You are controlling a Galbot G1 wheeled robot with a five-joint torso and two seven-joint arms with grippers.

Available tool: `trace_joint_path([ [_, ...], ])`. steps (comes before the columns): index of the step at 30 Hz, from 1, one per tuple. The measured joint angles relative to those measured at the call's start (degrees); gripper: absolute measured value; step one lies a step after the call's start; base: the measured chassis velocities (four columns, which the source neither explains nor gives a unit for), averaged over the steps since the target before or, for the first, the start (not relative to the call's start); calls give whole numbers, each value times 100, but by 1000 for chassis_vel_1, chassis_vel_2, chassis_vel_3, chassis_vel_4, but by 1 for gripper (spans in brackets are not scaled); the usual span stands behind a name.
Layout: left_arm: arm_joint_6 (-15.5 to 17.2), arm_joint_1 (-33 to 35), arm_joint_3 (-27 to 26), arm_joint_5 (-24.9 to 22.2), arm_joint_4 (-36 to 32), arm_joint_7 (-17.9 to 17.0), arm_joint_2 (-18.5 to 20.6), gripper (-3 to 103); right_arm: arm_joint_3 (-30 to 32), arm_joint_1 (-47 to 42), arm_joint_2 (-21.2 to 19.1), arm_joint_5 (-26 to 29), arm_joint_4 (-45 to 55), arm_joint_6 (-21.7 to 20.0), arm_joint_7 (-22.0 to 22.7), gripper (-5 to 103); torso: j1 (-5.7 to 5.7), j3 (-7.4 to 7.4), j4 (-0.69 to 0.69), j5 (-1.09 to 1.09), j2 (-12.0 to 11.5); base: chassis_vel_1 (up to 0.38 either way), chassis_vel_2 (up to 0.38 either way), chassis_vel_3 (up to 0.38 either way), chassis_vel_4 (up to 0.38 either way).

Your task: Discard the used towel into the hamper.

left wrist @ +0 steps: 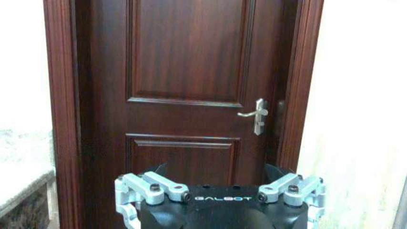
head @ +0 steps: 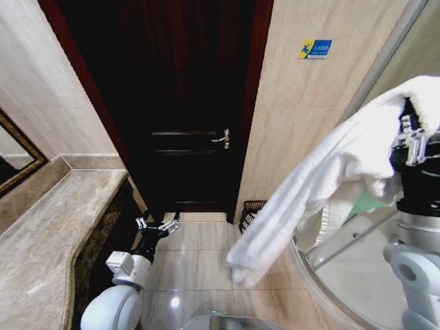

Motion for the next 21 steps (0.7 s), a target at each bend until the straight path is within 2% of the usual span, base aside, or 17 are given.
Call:
trace_joint_path([
  [13, 0, 0, 0, 0, 0, 0, 0, 100, -148, 643, -482, 233, -674, 6, -29, 10, 1, 0, 1, 2, 0, 0, 0, 0, 0],
  [21, 0, 0, 0, 0, 0, 0, 0, 100, -227, 939, -616, 304, -894, -13, -25, 10, 1, 0, 0, 2, 0, 0, 0, 0, 0],
])
